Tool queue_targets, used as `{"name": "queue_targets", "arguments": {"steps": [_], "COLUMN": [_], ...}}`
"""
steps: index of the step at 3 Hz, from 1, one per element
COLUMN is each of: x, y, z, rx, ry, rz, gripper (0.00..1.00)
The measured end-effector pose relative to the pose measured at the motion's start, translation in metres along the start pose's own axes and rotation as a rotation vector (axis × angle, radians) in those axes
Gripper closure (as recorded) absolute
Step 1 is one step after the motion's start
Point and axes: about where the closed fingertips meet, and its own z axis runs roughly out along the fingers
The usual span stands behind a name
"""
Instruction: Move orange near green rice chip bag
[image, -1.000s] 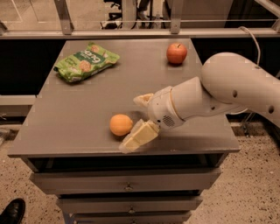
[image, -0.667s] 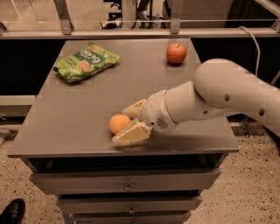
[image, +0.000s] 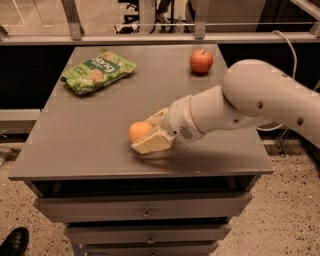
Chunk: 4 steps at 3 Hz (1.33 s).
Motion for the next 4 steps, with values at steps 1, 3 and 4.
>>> {"name": "queue_targets", "arguments": {"steps": [1,3,4], "x": [-0.011,-0.034,-0.061], "y": [-0.048,-0.071,-0.104], "z": [-0.058,-0.037,-0.021], "rx": [0.127,0.148,0.187], "ry": [0.053,0.000,-0.053], "rz": [-0.042,-0.057,-0.073], "gripper": [1.00,1.00,1.00]}}
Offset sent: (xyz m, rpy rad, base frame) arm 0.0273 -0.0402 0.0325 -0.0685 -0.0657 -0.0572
